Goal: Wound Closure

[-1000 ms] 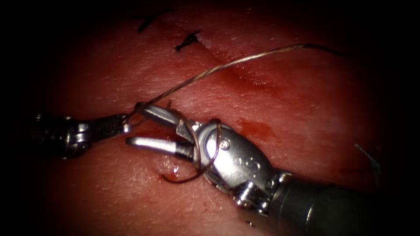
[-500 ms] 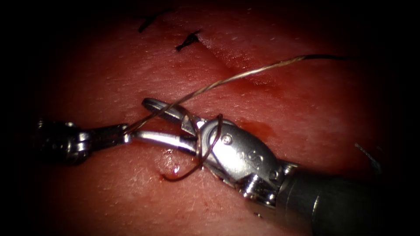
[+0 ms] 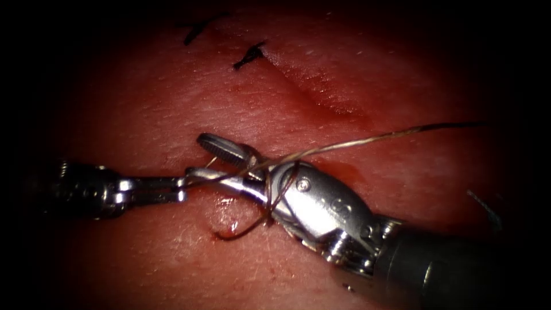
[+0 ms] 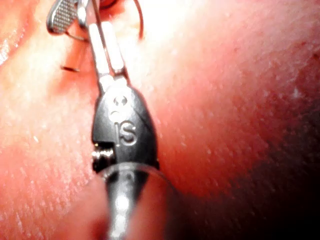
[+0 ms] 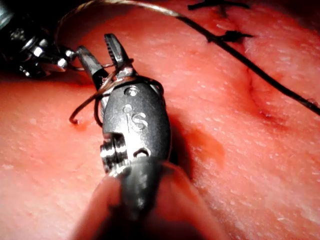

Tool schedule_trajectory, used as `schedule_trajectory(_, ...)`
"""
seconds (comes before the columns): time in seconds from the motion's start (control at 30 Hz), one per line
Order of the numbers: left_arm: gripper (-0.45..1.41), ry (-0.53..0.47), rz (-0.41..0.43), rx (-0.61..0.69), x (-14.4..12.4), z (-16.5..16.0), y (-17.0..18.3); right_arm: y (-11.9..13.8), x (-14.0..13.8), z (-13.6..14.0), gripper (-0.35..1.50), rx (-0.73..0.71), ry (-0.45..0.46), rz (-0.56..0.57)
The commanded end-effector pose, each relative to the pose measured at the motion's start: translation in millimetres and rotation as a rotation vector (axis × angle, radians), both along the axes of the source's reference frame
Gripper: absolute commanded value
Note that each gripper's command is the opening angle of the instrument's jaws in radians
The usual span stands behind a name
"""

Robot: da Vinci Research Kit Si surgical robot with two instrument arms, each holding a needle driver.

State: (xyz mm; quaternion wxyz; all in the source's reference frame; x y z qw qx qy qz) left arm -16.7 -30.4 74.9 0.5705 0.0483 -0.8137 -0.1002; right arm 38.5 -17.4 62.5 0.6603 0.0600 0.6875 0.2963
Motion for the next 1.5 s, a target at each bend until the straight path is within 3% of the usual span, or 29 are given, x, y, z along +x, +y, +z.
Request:
schedule_trajectory(0.03, -0.45, 0.004, 0.005, 0.003, -0.6, 0.0, -0.1, 0.0, 0.8, 0.0, 0.12, 0.009, -0.034, 0.001)
schedule_trajectory(0.27, -0.45, 0.033, 0.025, 0.014, -1.1, -1.3, 0.4, -0.3, 0.9, -0.2, 0.17, 0.027, -0.127, -0.001)
schedule_trajectory(0.3, -0.45, 0.05, 0.026, 0.02, -1.2, -1.6, 0.6, -0.4, 0.9, -0.3, 0.19, 0.043, -0.142, -0.003)
schedule_trajectory(0.33, -0.45, 0.083, 0.021, 0.032, -1.5, -2.3, 0.8, -0.5, 1.0, -0.4, 0.34, 0.07, -0.18, -0.002)
schedule_trajectory(0.5, -0.45, 0.219, 0.021, 0.061, -2.8, -4.1, 0.9, -0.6, 1.0, -0.5, 0.49, 0.114, -0.232, 0.013)
schedule_trajectory(0.8, -0.45, 0.375, 0.027, 0.07, -4.8, -5.2, -0.1, -0.6, 0.7, -0.3, 0.53, 0.156, -0.278, 0.052)
schedule_trajectory(1.13, -0.45, 0.441, -0.014, 0.079, -5.3, -2.6, 2.8, -0.8, 0.1, 0.5, 0.53, 0.19, -0.314, 0.085)
schedule_trajectory(1.4, -0.45, 0.472, -0.019, 0.093, -5.6, -0.4, 3.5, -0.6, -0.3, 1.0, 0.53, 0.22, -0.332, 0.114)
schedule_trajectory(1.5, -0.45, 0.482, -0.003, 0.095, -5.9, 0.4, 3.1, -0.8, -0.1, 1.5, 0.44, 0.268, -0.362, 0.124)
